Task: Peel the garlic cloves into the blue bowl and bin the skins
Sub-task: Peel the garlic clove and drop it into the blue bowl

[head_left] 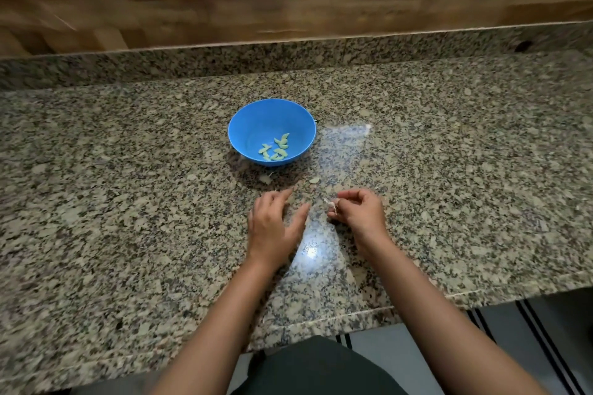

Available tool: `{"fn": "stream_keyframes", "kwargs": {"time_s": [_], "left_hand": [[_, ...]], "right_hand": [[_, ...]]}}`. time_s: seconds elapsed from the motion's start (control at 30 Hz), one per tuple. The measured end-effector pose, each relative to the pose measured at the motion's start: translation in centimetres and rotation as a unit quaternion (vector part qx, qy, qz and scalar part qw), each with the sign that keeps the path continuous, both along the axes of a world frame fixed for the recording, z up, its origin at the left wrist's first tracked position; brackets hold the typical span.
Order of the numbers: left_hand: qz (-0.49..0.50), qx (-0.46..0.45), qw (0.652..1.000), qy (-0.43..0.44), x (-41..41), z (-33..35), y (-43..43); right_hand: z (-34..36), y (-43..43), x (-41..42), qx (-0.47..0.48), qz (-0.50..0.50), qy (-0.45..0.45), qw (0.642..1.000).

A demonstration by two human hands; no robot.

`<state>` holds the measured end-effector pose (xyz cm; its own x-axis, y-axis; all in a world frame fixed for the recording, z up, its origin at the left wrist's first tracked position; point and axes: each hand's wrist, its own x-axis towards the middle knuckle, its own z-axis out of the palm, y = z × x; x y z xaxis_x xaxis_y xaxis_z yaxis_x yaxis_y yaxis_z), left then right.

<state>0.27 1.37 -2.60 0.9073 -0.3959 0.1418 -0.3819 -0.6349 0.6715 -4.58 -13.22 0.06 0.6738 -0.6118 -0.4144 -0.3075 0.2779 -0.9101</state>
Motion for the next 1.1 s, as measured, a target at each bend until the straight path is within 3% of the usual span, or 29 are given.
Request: {"fn": "stream_keyframes", "kwargs": {"time_s": [0.23, 0.4, 0.6, 0.77, 0.97, 1.1], "left_hand": [[-0.119, 0.232, 0.965, 0.038, -3.2, -0.7, 2.5], [-0.135, 0.318, 0.938, 0.010, -3.4, -0.9, 1.8], [-0.116, 0.274, 0.954, -0.030, -0.2, -1.0, -0.1], [-0.099, 0.082, 0.990, -0.058, -2.3, -2.0, 1.7], [-0.043, 0.065, 0.995, -0.069, -3.7, -1.6, 2.7], [0.006, 0.044, 0.999, -0.021, -4.1, -0.6, 2.4]], "right_hand": [[-1.0, 1.3, -0.1, -0.032, 0.008, -0.010, 0.999], [-1.1, 1.3, -0.8, -0.034, -0.013, -0.019, 0.999], [-0.6, 1.0, -1.4, -0.041, -0.009, -0.020, 0.999], [-0.3, 1.8, -2.0, -0.046, 0.036, -0.018, 0.998], [-0.3, 2.7, -2.3, 0.010, 0.065, -0.014, 0.998], [0.2, 3.1, -2.3, 0.047, 0.104, -0.004, 0.994]]}}
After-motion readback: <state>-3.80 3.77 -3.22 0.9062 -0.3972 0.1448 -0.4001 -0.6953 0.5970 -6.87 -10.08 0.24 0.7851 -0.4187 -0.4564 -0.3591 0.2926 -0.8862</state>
